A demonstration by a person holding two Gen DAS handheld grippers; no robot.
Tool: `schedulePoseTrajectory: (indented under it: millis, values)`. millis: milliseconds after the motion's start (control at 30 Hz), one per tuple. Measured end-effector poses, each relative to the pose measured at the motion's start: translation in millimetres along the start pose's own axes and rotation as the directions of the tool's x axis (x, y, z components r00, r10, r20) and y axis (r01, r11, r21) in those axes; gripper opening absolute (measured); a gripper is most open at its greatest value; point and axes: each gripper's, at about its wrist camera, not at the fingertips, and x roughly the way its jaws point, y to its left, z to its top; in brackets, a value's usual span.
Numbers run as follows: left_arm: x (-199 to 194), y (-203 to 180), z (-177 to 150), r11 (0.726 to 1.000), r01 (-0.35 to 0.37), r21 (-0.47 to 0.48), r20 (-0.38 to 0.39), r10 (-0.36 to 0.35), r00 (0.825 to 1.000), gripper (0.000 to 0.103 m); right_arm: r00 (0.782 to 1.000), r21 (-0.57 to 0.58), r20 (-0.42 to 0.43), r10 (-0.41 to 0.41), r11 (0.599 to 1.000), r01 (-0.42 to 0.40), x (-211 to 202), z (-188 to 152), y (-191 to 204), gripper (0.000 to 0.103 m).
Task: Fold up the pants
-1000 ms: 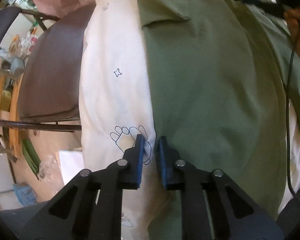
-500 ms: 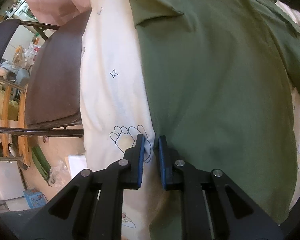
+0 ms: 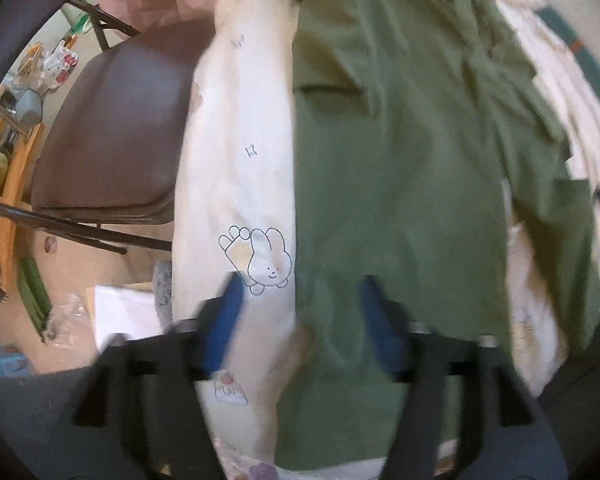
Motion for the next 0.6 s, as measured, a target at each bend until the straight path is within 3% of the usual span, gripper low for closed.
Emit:
schedulePoseTrajectory:
  millis: [167,267,367,467,567,600]
  values:
    - [-18,17,-19,0.994,0.046,-0.100,0.010,-0.045,0.999,0.070,0.998,0.113,-0.061,0.015,0.994,-0.008,-13,-40,-17,0.075]
    - [-9,29,-36,0.980,0.074,-0.185,-0.059,-0.086,0.995,0.070,0.991,0.174,-0.134,0.010,0.985,0.013,-8,-65,-25,0.075]
    - [15,35,-54,0.970,0.087,-0.227,-0.173,-0.128,0.977,0.067,0.974,0.225,-0.219,0.060,0.974,-0.010,9,-87,-28,0.075]
    - [21,28,-66,0.973,0.100,-0.207,-0.199,-0.142,0.970,0.054,0.945,0.223,-0.314,0.094,0.975,-0.023,36,-108,-17,0.069]
    - [33,7,-71,0.988,0.106,-0.110,-0.250,-0.131,0.959,0.022,0.910,0.206,-0.401,0.105,0.978,-0.022,63,-127,-2,0.058]
    - [37,1,-73,0.992,0.098,-0.080,-0.268,-0.116,0.956,0.006,0.905,0.186,-0.414,0.092,0.982,-0.015,69,-131,4,0.046]
